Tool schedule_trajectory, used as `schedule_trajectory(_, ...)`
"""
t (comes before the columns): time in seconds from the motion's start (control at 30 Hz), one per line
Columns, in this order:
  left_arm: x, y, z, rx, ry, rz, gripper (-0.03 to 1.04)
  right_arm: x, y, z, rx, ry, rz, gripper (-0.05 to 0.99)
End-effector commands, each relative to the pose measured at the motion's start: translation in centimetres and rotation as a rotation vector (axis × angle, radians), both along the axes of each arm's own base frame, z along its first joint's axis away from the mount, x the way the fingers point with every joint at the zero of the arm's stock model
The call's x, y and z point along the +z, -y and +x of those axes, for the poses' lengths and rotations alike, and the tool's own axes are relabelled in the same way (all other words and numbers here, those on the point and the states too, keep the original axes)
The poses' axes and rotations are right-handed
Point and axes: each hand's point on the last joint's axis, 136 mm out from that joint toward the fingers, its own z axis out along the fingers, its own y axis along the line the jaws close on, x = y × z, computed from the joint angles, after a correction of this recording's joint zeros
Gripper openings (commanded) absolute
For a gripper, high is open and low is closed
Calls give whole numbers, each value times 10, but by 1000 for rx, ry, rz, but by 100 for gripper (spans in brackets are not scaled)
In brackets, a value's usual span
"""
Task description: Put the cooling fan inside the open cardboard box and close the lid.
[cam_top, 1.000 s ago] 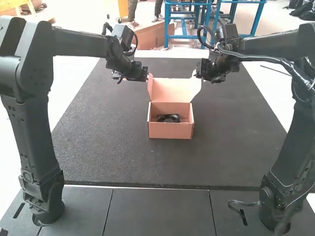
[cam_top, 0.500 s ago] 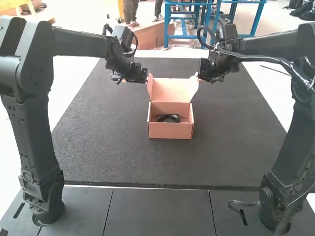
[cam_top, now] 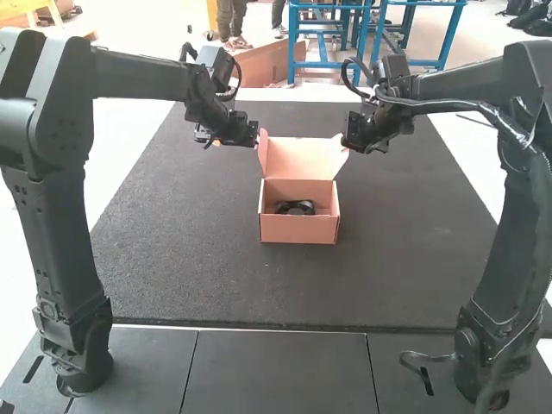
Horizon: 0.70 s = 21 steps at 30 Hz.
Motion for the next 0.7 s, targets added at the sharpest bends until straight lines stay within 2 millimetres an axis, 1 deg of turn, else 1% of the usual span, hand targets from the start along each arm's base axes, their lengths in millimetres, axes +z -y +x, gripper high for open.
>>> schedule_trajectory(0.0,14,8,6,-22,32,-15,97,10,0,5,-12,20,19,4)
schedule_trajectory(0.2,15,8,6,-23,35,-15,97,13,0,5,-13,27,20,4)
schedule_trajectory(0.3,15,8,7,-23,37,-16,97,21,0,8,-20,39,25,10)
schedule_trajectory(0.53,17,8,6,-22,37,-17,97,28,-1,12,-25,53,25,10)
schedule_trajectory(0.67,18,8,6,-23,38,-16,97,39,0,12,-27,74,30,10)
